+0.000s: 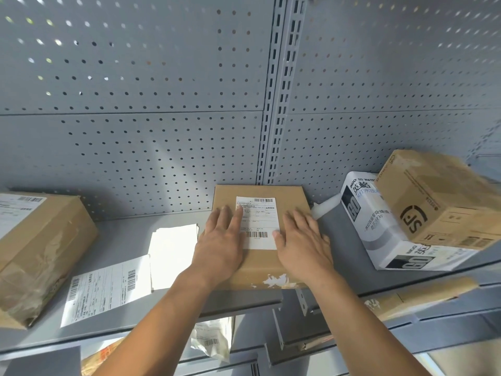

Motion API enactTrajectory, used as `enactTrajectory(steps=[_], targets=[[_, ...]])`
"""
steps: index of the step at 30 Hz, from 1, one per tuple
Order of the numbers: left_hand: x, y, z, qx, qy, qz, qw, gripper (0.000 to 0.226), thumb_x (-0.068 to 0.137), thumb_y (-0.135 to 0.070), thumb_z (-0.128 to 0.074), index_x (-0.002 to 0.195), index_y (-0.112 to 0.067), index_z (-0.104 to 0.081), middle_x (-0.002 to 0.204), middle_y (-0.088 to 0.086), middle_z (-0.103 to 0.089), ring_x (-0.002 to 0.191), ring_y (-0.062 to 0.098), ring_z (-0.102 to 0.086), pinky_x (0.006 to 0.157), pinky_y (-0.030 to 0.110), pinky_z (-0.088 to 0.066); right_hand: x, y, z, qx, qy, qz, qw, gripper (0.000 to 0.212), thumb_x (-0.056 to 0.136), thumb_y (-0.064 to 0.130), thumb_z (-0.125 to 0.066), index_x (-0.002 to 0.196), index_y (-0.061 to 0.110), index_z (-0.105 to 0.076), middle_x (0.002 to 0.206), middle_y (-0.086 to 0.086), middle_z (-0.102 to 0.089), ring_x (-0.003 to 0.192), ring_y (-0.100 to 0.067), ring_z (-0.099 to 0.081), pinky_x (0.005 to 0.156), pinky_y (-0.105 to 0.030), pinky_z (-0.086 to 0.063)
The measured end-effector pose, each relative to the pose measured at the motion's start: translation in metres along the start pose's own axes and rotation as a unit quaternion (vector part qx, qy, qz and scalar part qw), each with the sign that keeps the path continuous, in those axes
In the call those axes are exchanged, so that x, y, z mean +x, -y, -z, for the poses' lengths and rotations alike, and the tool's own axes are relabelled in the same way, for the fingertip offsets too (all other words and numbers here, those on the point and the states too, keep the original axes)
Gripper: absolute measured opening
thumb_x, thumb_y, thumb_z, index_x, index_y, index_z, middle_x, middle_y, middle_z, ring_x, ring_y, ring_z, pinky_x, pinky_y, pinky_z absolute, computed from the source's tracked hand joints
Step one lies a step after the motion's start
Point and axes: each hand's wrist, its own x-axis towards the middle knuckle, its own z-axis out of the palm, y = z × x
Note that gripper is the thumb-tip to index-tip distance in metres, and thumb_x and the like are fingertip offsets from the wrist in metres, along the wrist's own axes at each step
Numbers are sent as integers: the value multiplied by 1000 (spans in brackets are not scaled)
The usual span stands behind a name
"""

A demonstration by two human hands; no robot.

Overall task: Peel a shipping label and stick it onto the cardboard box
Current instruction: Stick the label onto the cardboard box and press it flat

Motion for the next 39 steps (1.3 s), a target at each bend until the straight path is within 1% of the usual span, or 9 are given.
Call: enactTrajectory(steps=[4, 6, 10, 13, 17, 24, 33, 36, 39], targets=[[-3, -4, 10, -11, 0, 3, 1000, 76, 98, -13, -44, 163, -26, -7, 172, 5, -6, 158, 26, 0, 122, 41, -27, 0, -4, 1, 15, -14, 7, 1000, 54, 106, 34, -34, 158, 20, -26, 170, 6, -20, 157, -17, -9, 115, -51, -32], [-4, -3, 10, -18, -7, 2, 1000, 77, 97, -12, -45, 163, -27, -9, 171, 4, -8, 158, 25, -1, 120, 41, -32, 0, -1, 0, 19, -22, -3, 1000, 58, 105, 40, -33, 159, 19, -24, 170, 6, -20, 157, -16, -9, 116, -51, -31], [-5, -5, 1, -19, -36, 15, 999, 66, 103, -49, -37, 162, -26, -17, 170, 6, -17, 157, 27, -7, 121, 46, -30, -1, 7, -2, -5, -23, -16, 1000, 92, 88, 82, -22, 156, 21, -28, 168, 5, -22, 155, -18, -10, 111, -54, -35], [-5, -5, -3, -9, -50, 19, 999, 73, 99, -62, -37, 160, -26, -20, 168, 3, -21, 156, 25, -10, 118, 46, -34, 0, 7, -2, -14, -18, -9, 1000, 103, 77, 92, -20, 153, 23, -33, 165, 5, -25, 154, -19, -11, 108, -56, -38], [-5, -4, -1, -40, -61, 22, 997, 68, 99, -56, -45, 158, -29, -26, 166, -2, -26, 156, 22, -13, 112, 49, -43, 1, 4, -2, -2, -7, -9, 1000, 86, 88, 79, -30, 154, 24, -33, 166, 6, -24, 155, -19, -10, 111, -55, -35], [-7, -3, 3, -69, -58, 18, 996, 64, 98, -19, -55, 156, -29, -32, 166, -4, -28, 156, 23, -14, 102, 51, -51, 3, -1, -5, 14, -20, -8, 1000, 54, 103, 50, -32, 152, 28, -38, 165, 8, -29, 154, -17, -14, 110, -55, -39], [1, 14, -8, -120, -103, 1, 988, 65, 91, 9, -47, 150, -20, -46, 158, 0, -46, 152, 29, -28, 121, 36, -27, 4, -4, -3, 49, -30, -4, 998, 56, 98, 10, -45, 152, 23, -43, 164, 5, -33, 152, -20, -21, 109, -55, -39], [1, 12, -1, -110, -106, -24, 988, 62, 88, 12, -47, 141, -20, -52, 147, 4, -54, 144, 34, -38, 119, 37, -32, 6, -7, 1, 52, -15, 3, 999, 54, 98, 9, -44, 150, 24, -45, 163, 5, -34, 150, -22, -23, 108, -56, -41], [8, 10, 11, -89, -62, -5, 994, 56, 90, 5, -43, 140, -20, -47, 135, 7, -58, 125, 35, -46, 105, 35, -38, 12, -8, 16, 21, -3, 9, 1000, 41, 103, 29, -46, 144, 27, -50, 154, 3, -44, 143, -25, -35, 104, -54, -43]])
